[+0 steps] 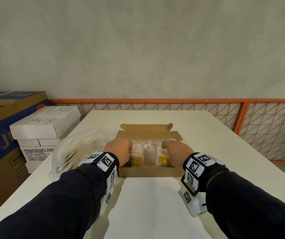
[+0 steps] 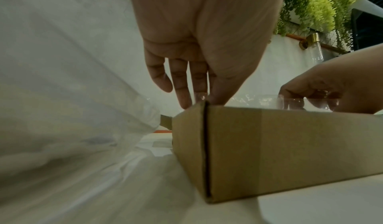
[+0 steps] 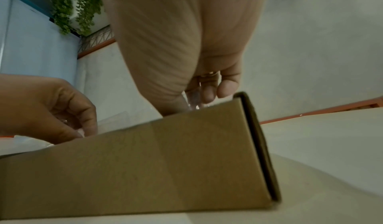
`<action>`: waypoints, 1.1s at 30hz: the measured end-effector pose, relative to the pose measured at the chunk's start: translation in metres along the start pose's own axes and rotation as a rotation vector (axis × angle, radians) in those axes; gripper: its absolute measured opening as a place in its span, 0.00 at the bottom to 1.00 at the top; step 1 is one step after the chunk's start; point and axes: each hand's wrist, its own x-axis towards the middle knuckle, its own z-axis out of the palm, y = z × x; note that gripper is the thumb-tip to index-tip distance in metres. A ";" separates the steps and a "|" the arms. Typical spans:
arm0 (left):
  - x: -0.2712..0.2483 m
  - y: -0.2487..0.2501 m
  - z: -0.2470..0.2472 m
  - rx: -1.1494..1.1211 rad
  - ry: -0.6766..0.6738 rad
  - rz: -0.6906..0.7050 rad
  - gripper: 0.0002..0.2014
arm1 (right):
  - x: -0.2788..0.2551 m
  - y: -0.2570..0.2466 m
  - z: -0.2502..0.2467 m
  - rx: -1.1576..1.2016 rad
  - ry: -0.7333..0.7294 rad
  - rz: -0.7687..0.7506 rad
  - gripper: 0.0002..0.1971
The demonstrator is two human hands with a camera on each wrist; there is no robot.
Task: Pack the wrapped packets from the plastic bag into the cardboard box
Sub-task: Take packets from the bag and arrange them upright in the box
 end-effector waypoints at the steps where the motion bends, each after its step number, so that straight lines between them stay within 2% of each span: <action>1: 0.000 0.000 -0.001 0.000 -0.003 0.000 0.10 | 0.000 0.001 -0.001 0.007 -0.012 0.000 0.27; 4: -0.001 0.001 -0.002 0.003 -0.013 0.003 0.10 | -0.001 0.002 -0.002 0.019 -0.050 0.013 0.29; 9: -0.003 0.004 -0.003 0.041 -0.010 0.002 0.08 | -0.002 0.001 -0.004 -0.158 -0.064 0.060 0.17; 12: -0.004 0.004 -0.005 0.025 0.007 0.008 0.10 | -0.002 0.001 -0.004 -0.206 0.005 0.063 0.14; 20: -0.001 0.001 -0.003 0.031 0.026 0.017 0.08 | -0.001 0.000 -0.001 -0.217 0.055 0.046 0.17; 28: 0.002 0.000 -0.003 0.026 -0.002 -0.019 0.09 | 0.002 0.006 0.000 -0.076 0.079 -0.035 0.18; 31: 0.001 0.000 -0.001 -0.008 0.008 -0.030 0.08 | 0.002 0.006 0.000 -0.089 0.189 0.045 0.24; 33: 0.000 -0.001 0.001 -0.012 0.065 -0.017 0.09 | 0.002 0.006 -0.001 -0.073 0.285 0.088 0.24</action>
